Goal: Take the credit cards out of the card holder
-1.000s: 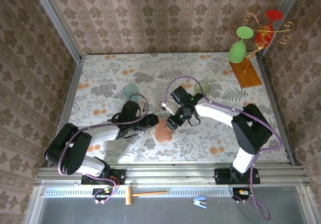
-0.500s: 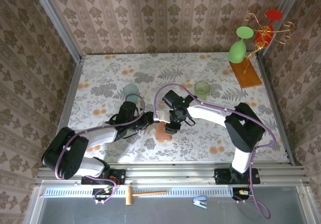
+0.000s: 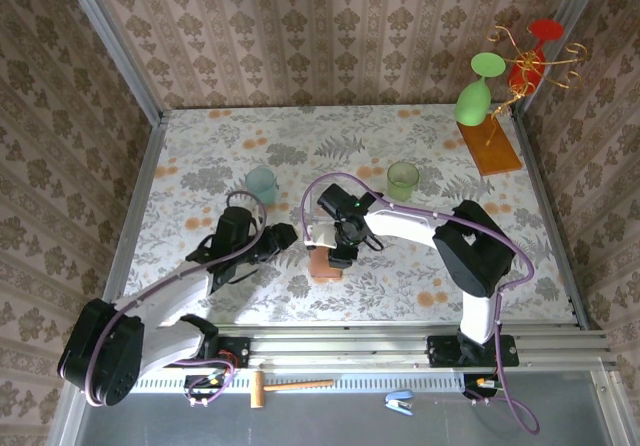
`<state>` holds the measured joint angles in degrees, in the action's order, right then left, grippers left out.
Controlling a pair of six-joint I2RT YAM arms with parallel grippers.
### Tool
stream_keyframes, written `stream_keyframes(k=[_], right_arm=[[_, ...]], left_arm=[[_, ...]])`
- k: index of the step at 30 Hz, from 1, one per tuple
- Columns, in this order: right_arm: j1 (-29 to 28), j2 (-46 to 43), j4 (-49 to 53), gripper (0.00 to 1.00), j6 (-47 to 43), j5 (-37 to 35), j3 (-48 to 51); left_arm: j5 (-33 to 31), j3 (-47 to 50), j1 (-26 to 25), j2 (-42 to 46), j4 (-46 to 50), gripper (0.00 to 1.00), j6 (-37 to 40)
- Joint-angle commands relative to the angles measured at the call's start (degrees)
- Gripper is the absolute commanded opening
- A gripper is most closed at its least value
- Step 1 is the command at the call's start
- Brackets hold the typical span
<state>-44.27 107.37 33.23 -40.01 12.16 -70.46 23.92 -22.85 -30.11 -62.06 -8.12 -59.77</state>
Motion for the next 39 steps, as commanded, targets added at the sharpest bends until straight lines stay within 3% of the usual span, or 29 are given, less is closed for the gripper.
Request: stream_keyframes(k=[1,7,18,30,39], right_arm=[[-0.58,1.72,0.87,0.40,-1.21,-2.16,-1.40],[-1.15,3.07,0.72,0.37,-1.52,-3.54,-1.88],[-1.67,0.68,-5.16,0.13,-0.41,-4.41,1.49],[-2.01,-6.95,-17.78,0.03,6.38,2.24,11.21],[-2.30,-11.77,-28.58,0.00,11.14,8.32,18.83]], left_arm=[[-1.00,1.53,0.91,2.27,2.82,0.43,0.83],[-0.64,2.39,1.81,3.20,3.35,0.44,1.05],[1.05,1.96,1.94,0.62,1.16,0.44,0.60],[1.21,-1.05,-3.82,-6.73,-5.38,0.42,-1.50],[1.65,-1.41,-6.82,-13.24,-12.37,0.30,-4.07]])
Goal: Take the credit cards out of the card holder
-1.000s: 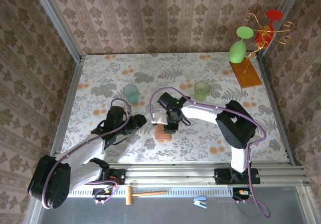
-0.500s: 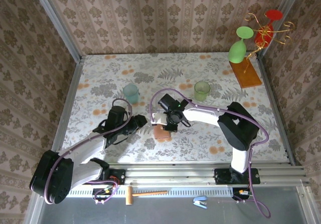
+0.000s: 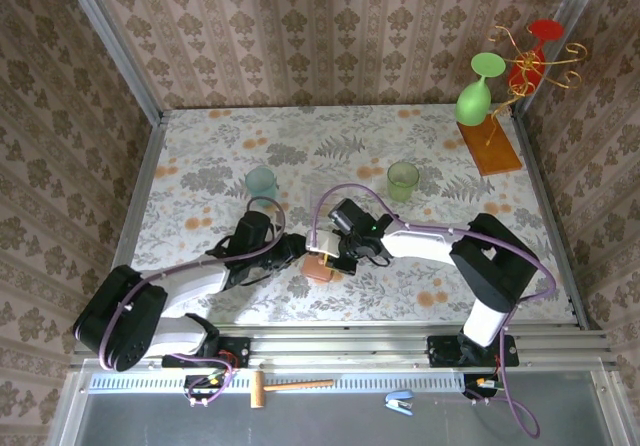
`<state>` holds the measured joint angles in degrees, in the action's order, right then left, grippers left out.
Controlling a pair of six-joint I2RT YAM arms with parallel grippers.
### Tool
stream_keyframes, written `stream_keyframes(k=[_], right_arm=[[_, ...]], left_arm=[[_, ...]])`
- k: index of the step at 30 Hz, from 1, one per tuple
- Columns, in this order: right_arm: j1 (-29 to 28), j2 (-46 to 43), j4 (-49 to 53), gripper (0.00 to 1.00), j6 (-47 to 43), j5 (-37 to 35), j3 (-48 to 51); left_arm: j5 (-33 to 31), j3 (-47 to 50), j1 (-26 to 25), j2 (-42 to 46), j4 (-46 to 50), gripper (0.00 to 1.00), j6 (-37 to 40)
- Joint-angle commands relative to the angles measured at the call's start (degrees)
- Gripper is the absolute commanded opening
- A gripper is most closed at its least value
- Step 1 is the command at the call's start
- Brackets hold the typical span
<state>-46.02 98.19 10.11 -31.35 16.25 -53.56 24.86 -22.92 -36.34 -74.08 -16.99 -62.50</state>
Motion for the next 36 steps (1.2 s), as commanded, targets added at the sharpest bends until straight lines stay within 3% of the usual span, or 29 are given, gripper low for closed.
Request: stream_keyframes(k=[1,11,16,19,23,28,32,36], right_arm=[[-0.52,-2.78,-6.35,0.00,2.75,4.62,2.58],[-0.49,-4.22,-16.52,0.00,6.66,7.07,8.38],[-0.53,-5.97,-13.48,0.27,12.08,4.39,7.89],[-0.52,-8.33,-11.50,0.31,17.88,1.99,8.29],[-0.66,-10.54,-8.60,0.37,32.84,-4.35,7.07],[-1.17,-9.97,-2.69,0.38,59.23,-12.13,4.48],[-1.48,-7.73,2.71,0.38,77.08,-11.18,2.11],[-3.59,-4.03,9.60,0.43,84.44,-11.51,-3.06]], left_arm=[[0.79,-1.34,-0.69,-1.70,-3.89,0.29,-1.46],[1.15,-0.90,-1.27,-5.67,-6.30,0.28,-2.80],[1.59,-1.47,-1.20,-5.47,-5.93,0.28,-2.81],[1.35,-2.17,-0.97,-4.57,-4.02,0.29,-1.91],[-0.09,-2.83,0.00,-2.19,0.37,0.29,0.45],[-0.86,-3.52,3.10,2.10,6.59,0.30,4.20],[-1.31,-3.75,6.12,6.58,13.01,0.30,7.93],[-1.18,-3.79,8.26,9.84,17.02,0.31,10.99]])
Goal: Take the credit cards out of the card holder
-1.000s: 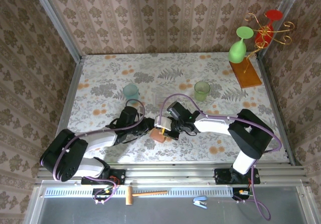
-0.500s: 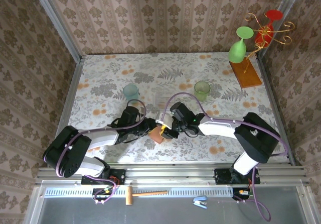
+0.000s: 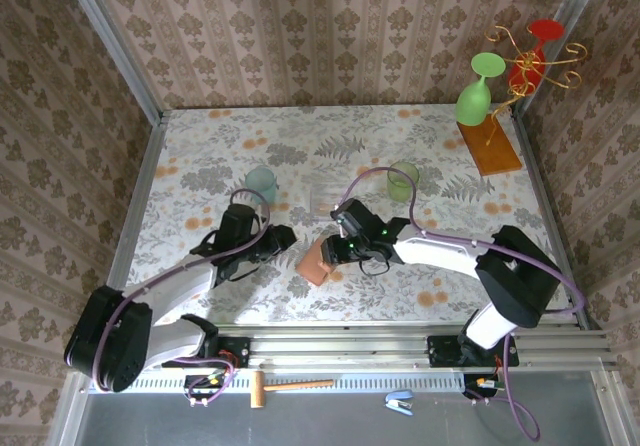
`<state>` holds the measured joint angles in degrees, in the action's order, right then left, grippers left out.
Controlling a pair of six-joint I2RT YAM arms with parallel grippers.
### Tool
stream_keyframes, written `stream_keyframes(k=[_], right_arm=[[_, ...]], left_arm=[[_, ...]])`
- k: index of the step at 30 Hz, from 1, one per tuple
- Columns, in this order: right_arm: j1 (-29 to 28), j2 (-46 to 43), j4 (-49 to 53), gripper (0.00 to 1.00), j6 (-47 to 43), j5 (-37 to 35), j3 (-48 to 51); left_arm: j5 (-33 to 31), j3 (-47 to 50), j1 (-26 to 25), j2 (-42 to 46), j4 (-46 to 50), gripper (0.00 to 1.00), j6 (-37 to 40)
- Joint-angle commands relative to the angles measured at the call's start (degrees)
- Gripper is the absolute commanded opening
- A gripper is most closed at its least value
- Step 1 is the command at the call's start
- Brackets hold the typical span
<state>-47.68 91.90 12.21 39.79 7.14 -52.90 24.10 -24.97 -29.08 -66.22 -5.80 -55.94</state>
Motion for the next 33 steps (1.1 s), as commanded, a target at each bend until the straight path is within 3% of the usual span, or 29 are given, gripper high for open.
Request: stream_keyframes(k=[1,6,9,22,33], right_arm=[[-2.66,2.86,9.10,0.46,14.40,-4.06,-4.88],[-4.77,6.32,16.51,0.72,19.04,-10.05,-10.49],[-5.57,8.08,22.42,0.80,20.73,-14.46,-13.82],[-6.02,15.29,26.73,0.79,21.60,-15.01,-19.17],[-6.30,9.96,27.27,0.69,22.70,-15.35,-14.91]], left_arm=[[-0.13,-1.67,1.35,2.46,6.32,0.31,5.03],[1.45,-0.98,2.26,2.93,6.51,0.31,6.28],[2.26,-0.35,2.36,2.93,5.81,0.32,6.19],[3.86,-0.06,2.58,0.20,2.89,0.32,6.33],[3.68,0.27,2.54,0.25,3.34,0.32,6.68]])
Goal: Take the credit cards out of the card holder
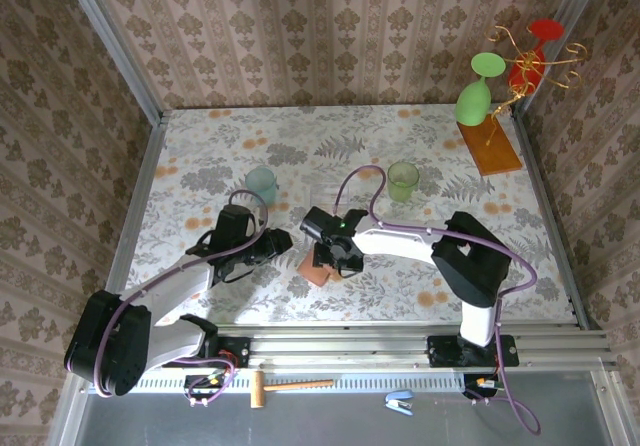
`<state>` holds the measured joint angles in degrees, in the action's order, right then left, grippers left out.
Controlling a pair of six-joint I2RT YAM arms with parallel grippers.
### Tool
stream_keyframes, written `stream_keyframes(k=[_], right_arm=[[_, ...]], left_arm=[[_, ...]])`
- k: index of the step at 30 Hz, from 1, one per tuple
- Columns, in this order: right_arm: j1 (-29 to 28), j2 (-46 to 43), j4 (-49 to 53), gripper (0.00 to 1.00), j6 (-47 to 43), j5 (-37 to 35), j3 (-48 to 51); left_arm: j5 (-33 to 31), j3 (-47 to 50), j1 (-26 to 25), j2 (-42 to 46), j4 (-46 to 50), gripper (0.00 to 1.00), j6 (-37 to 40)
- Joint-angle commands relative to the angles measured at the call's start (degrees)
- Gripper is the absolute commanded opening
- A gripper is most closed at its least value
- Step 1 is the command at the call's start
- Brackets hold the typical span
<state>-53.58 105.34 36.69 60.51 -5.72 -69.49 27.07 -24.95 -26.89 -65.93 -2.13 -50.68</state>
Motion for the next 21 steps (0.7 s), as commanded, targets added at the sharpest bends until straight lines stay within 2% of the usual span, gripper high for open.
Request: stream_keyframes(k=[1,4,9,16,21], right_arm=[[-0.38,-4.16,2.45,0.68,2.13,-2.33,2.26],[-0.42,-6.05,1.19,0.62,2.51,-1.95,3.96],[-0.29,-7.16,-0.79,0.45,2.69,-0.79,6.00],[0.09,-7.28,-5.56,0.31,3.04,-0.20,9.31],[0.59,-7.23,-9.09,0.24,2.61,-0.22,10.67]], left_arm=[[0.70,0.25,0.36,-0.07,-0.38,0.32,1.37],[0.70,-0.09,0.35,-0.48,-0.36,0.32,1.50],[1.04,-0.76,0.35,-1.04,-0.07,0.32,1.55],[1.12,-1.31,0.37,-1.63,0.02,0.32,1.46],[1.31,-1.98,0.35,-1.83,0.24,0.31,1.32]])
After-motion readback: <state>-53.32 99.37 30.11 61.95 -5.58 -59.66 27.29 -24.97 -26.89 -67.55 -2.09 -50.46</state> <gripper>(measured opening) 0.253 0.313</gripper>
